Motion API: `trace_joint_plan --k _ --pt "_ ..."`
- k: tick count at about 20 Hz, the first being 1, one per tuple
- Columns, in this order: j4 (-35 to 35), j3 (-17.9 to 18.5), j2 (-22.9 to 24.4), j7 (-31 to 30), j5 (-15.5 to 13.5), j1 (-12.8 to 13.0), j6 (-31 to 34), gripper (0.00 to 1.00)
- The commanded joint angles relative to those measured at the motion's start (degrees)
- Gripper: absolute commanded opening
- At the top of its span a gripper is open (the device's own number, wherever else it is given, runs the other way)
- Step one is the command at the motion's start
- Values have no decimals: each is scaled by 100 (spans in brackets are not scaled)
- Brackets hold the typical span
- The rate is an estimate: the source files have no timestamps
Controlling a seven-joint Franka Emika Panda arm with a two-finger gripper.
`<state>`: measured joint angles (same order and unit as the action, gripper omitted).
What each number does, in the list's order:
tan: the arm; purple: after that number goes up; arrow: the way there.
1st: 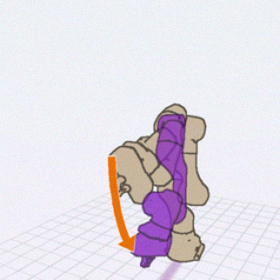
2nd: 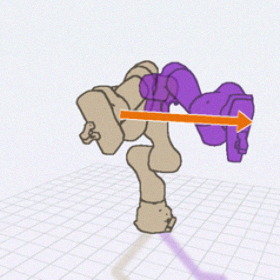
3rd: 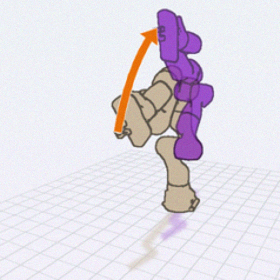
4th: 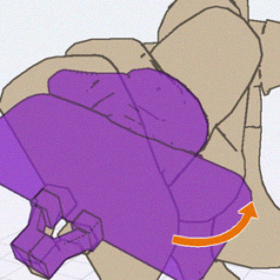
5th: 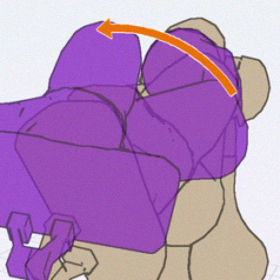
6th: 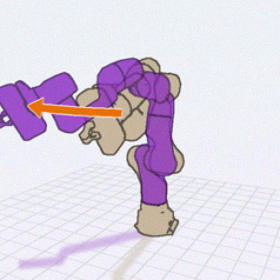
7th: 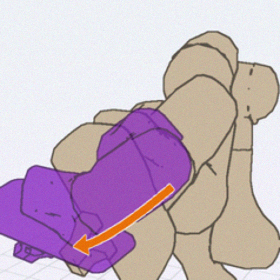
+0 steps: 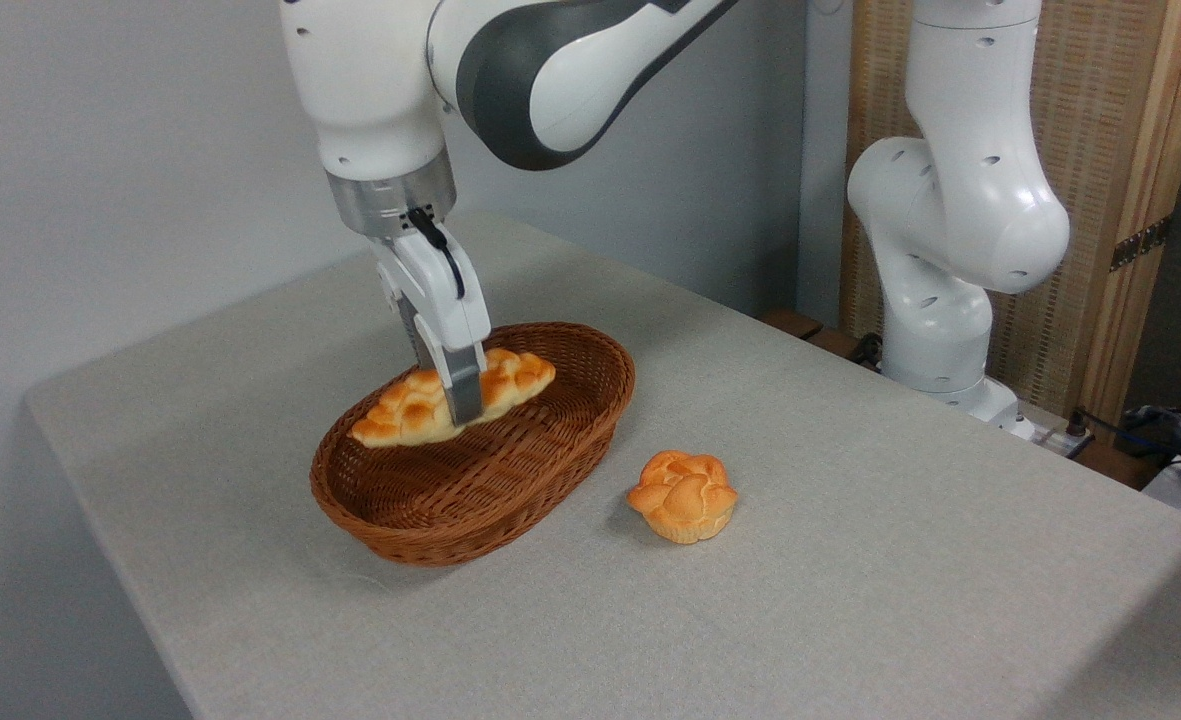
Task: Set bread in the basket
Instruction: 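Lower the held loaf into the basket and open the gripper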
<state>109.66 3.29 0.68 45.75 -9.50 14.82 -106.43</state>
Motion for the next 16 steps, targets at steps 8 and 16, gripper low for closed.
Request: trace_joint_plan --k 8,16 --pt "381 58 161 -101 387 91 -379 100" --pt "425 -57 135 -479 352 91 -378 100"
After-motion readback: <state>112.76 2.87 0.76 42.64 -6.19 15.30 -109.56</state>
